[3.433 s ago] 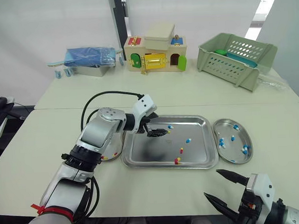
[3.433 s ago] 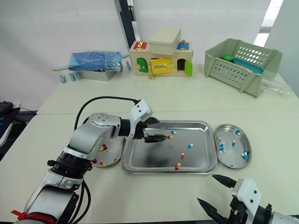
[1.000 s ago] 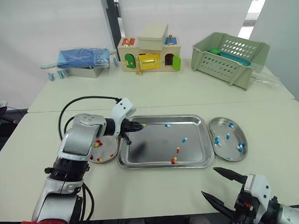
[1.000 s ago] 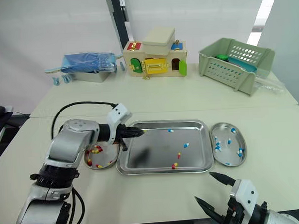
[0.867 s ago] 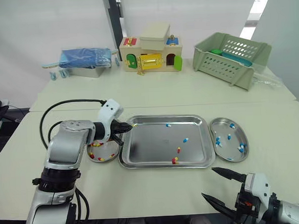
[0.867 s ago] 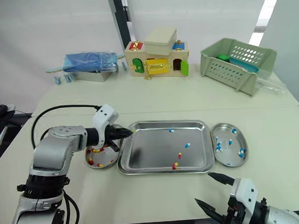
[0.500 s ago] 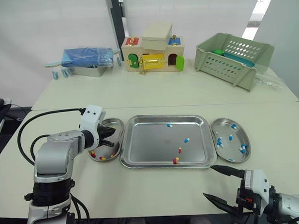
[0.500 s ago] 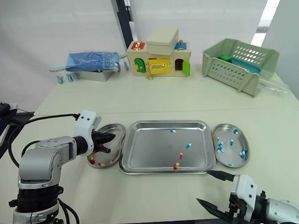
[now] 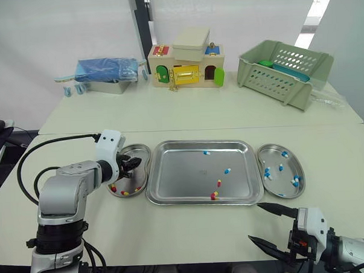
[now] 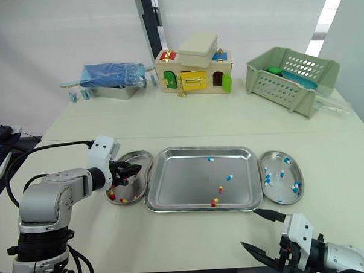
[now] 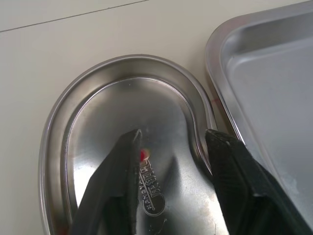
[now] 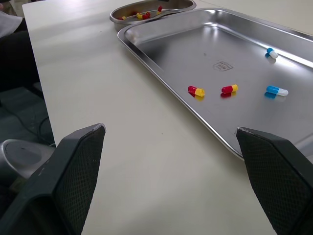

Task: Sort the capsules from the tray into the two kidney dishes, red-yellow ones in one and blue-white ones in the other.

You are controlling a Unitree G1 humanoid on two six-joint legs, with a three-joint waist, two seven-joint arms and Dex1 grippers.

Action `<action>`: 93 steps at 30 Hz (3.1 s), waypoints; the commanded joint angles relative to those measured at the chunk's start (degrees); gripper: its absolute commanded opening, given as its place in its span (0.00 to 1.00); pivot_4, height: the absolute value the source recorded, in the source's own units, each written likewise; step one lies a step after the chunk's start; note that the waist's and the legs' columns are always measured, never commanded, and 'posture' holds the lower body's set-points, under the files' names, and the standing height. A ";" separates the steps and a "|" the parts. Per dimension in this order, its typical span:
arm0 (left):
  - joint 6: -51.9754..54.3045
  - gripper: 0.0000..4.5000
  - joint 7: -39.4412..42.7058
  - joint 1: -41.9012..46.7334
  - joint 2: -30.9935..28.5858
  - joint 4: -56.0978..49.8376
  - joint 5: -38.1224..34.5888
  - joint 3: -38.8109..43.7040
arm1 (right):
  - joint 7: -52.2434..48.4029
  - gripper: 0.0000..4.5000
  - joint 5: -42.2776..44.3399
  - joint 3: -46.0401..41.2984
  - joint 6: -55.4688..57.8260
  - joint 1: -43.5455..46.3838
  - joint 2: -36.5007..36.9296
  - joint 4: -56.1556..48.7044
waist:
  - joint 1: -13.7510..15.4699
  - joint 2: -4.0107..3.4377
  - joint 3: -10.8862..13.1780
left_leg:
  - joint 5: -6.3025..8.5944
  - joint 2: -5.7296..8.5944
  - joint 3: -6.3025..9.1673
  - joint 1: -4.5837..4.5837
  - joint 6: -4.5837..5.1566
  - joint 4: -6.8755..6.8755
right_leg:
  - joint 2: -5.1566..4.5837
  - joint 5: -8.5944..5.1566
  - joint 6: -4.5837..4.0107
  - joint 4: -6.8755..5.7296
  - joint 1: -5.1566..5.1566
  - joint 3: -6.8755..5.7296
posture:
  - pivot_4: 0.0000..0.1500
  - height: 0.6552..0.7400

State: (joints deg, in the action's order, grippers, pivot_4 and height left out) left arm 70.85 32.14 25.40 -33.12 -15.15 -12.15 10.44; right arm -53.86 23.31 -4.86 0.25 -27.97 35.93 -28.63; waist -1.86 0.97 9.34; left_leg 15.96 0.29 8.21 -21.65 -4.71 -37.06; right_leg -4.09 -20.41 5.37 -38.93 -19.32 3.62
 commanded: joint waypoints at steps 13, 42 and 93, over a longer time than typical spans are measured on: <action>-0.86 0.99 3.69 -1.42 -4.95 -4.80 -9.59 6.47 | 1.20 1.00 1.83 -1.65 1.23 0.84 0.51 -2.18 | -0.12 0.00 0.00 | 0.00 0.00 0.00 0.00 0.00 0.01 | 0.00 0.00 0.00 0.00 -0.01 0.00 | 1.00 1.00; -40.16 0.99 38.72 -54.44 -22.19 0.10 -9.35 37.62 | -16.83 1.00 6.16 -25.79 13.44 8.19 20.06 26.91 | -0.11 0.04 0.23 | 0.07 -0.10 -0.48 0.30 0.06 0.25 | -0.04 -0.04 -0.09 0.13 0.12 0.28 | 1.00 1.00; -91.21 0.99 19.00 -67.66 20.58 -14.62 -8.50 -1.49 | 12.92 1.00 -0.12 19.51 46.74 69.09 -3.58 24.81 | -0.44 0.09 0.45 | 0.08 -0.03 -0.40 -0.24 0.05 0.11 | -0.09 0.06 0.05 0.22 -0.39 0.28 | 1.00 1.00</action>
State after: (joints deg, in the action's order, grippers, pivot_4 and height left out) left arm -19.19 52.41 -40.87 -12.84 -28.65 -20.27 10.00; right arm -41.16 25.31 13.90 49.01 39.70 33.03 -4.56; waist -2.30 1.05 9.79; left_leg 16.04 0.26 7.81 -21.90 -4.66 -36.96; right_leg -4.18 -20.35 5.42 -38.72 -19.73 3.89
